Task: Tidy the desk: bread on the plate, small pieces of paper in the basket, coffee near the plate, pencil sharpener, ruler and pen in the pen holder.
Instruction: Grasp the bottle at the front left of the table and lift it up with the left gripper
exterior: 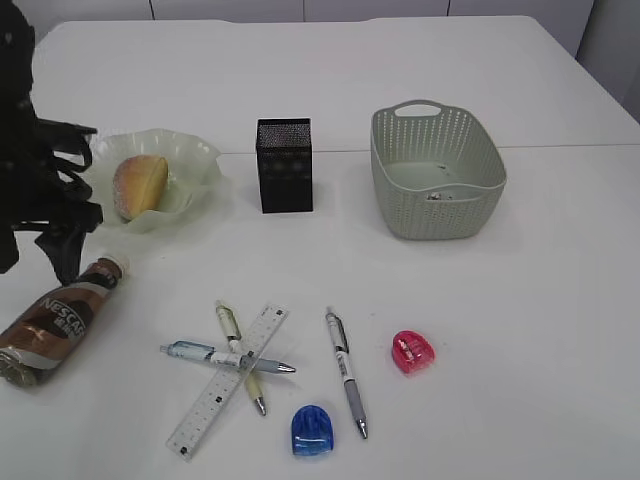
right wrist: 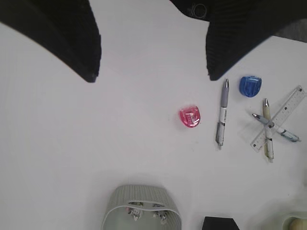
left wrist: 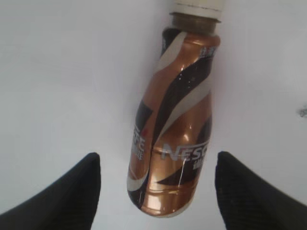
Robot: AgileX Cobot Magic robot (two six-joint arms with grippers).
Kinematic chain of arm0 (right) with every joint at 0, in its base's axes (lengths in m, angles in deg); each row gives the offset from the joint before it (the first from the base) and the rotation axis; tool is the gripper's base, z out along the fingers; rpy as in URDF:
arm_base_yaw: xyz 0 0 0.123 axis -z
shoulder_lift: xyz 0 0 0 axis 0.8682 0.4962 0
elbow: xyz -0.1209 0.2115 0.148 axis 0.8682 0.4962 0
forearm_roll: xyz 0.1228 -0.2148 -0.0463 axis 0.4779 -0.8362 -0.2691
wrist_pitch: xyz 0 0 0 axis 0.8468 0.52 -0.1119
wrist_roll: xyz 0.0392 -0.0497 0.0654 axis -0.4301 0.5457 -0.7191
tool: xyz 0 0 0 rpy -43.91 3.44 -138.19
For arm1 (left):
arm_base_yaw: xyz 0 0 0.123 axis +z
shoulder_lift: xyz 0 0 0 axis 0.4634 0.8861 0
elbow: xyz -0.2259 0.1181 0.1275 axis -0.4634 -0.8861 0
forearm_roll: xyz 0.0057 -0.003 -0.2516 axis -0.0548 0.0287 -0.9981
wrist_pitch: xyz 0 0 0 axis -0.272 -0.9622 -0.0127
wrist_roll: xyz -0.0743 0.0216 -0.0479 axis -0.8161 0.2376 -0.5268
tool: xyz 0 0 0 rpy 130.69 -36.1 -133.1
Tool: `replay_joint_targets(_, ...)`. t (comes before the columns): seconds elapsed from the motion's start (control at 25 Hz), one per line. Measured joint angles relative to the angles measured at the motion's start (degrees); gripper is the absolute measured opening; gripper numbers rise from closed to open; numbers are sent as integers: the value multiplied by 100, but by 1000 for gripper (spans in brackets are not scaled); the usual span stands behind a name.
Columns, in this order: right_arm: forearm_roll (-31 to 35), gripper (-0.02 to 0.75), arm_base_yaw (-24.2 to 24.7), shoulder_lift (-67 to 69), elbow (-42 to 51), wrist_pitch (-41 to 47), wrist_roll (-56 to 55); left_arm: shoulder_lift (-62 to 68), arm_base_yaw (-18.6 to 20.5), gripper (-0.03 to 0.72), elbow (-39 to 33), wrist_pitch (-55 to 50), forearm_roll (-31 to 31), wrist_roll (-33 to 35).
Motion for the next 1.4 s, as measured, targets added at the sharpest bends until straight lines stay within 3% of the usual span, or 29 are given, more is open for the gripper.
replay_joint_targets(1.4, 0, 504, 0, -72, 0, 16, -41, 1043, -113, 562, 0, 624, -110, 22)
